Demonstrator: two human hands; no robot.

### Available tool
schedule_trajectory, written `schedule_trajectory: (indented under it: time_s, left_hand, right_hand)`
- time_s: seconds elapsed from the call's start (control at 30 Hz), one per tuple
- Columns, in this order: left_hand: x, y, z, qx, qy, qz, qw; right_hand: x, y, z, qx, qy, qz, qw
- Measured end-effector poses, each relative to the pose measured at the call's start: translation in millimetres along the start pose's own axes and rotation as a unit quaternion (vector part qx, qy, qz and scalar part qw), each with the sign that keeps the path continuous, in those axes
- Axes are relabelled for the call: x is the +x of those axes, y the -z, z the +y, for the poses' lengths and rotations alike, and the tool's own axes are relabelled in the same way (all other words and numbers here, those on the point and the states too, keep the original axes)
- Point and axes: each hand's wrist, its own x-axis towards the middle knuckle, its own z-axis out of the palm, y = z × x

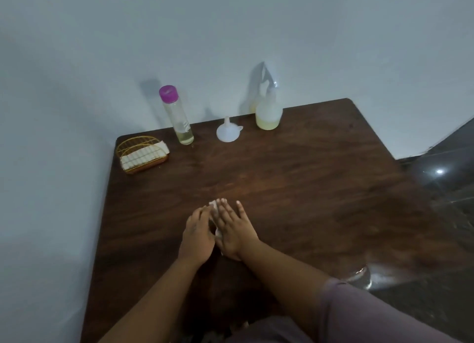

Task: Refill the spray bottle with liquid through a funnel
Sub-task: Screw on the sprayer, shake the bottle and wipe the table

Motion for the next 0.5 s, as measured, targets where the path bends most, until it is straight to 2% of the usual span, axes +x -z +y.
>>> schedule_trajectory:
  time_s: [0.13, 0.3, 0.37, 0.43, 0.5]
  left_hand:
    - [10, -16, 16, 0.0, -0.025, 0.004, 1.0]
    - [16, -33, 38, -0.012, -0.022, -0.006, 1.0]
    - [17, -40, 46, -0.015, -0.024, -0.006, 1.0]
    - [15, -47, 54, -0.01, -0.022, -0.006, 1.0]
    - [15, -54, 62, -0.005, -0.013, -0.003, 1.0]
  right_hand:
    - [23, 18, 98, 0.063, -0.193, 0.036, 0.979]
    - [-41, 11, 209, 0.101, -0.368, 0.051, 0.923]
    - [-74, 3, 223, 0.11, -0.419, 0.057, 0.899]
    - [-99, -5, 209, 0.116, -0.447, 0.063, 0.885]
    - [-108, -12, 173, 0.115, -0.403, 0.067, 0.906]
